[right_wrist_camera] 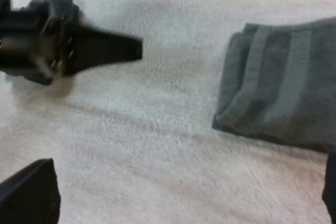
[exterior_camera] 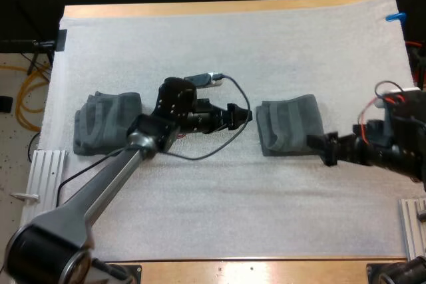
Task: Pick towel from pile fold and stack
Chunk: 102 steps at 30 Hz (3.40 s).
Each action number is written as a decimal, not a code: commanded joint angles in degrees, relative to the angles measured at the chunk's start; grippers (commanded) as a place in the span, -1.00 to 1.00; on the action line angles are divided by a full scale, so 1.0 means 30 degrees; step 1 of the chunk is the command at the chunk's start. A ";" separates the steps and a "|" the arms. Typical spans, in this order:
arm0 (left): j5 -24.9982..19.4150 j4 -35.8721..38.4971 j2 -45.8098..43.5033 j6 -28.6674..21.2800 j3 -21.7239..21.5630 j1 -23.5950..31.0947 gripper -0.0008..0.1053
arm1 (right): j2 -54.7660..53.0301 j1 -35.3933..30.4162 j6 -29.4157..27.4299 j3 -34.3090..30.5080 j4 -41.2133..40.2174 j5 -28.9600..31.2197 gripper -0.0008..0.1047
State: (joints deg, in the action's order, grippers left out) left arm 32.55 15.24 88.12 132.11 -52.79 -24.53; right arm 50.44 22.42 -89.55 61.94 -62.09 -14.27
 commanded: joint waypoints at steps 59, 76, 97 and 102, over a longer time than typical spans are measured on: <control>-0.1181 0.3401 0.8957 0.4468 -0.7638 -0.4319 -0.55 | -0.4055 -0.0083 -0.0077 -0.2031 -0.2250 0.3494 0.91; -0.1512 0.7905 0.7084 -0.4213 -0.9928 -0.1952 -0.98 | -0.4055 -0.0083 0.0425 -0.2031 -0.1836 0.3443 0.91; -0.1763 1.9103 0.1926 -1.3372 -0.9971 1.0227 -0.98 | -0.4055 -0.0083 0.0805 -0.2031 -0.0634 0.2520 0.91; -0.1763 1.9880 0.1932 -1.4183 -0.9495 1.2398 -0.98 | -0.4055 -0.0083 0.0805 -0.2031 -0.0634 0.2520 0.91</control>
State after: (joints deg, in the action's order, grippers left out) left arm 26.54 73.95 94.18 89.95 -81.15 13.03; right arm 38.43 22.42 -87.07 55.75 -64.44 -6.17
